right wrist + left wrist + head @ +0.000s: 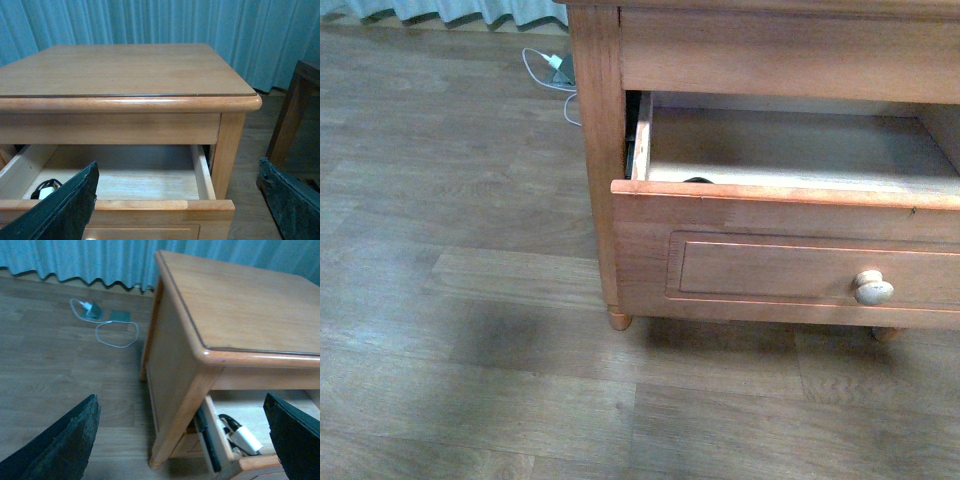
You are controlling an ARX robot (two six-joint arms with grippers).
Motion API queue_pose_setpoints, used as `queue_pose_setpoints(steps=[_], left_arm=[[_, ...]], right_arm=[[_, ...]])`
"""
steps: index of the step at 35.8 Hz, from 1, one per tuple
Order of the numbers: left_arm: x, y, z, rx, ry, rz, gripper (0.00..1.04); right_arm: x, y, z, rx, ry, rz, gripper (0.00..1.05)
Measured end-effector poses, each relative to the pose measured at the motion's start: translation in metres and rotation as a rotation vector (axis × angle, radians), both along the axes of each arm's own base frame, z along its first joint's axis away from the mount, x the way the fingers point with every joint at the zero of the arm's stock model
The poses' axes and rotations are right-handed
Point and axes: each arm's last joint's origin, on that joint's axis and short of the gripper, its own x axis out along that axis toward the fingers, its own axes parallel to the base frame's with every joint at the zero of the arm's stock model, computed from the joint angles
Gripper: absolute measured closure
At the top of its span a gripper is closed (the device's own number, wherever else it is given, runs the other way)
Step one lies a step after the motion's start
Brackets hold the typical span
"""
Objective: Put charger into drawer
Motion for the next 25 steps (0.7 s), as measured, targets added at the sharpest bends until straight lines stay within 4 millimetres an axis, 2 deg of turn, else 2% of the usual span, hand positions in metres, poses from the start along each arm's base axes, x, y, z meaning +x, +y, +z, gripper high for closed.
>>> queue_pose_setpoints(steps=[4, 9, 14, 17, 25], left_arm=[[-0.012, 0.009, -0.011, -0.036, 0.030, 0.030, 0.06], [-0.012, 0.009, -0.011, -0.045, 0.026, 0.047, 0.07], [-0.019, 0.016, -0.019, 0.062, -0.120, 0.185, 0.26], [-0.025, 0.022, -0.025, 0.098, -0.137, 0.199, 0.37], [-0.046, 0.037, -0.048, 0.143, -0.143, 0.201, 0.84]], right_arm=[[0.000, 0.000, 0.000, 0.000, 0.000, 0.000, 0.09], [0.000, 0.000, 0.000, 0.000, 0.000, 0.000, 0.09], [0.000, 0.000, 0.000, 0.000, 0.000, 0.000, 0.09], [0.000, 0.000, 0.000, 0.000, 0.000, 0.000, 0.09], [0.000, 0.000, 0.000, 0.000, 0.000, 0.000, 0.09]])
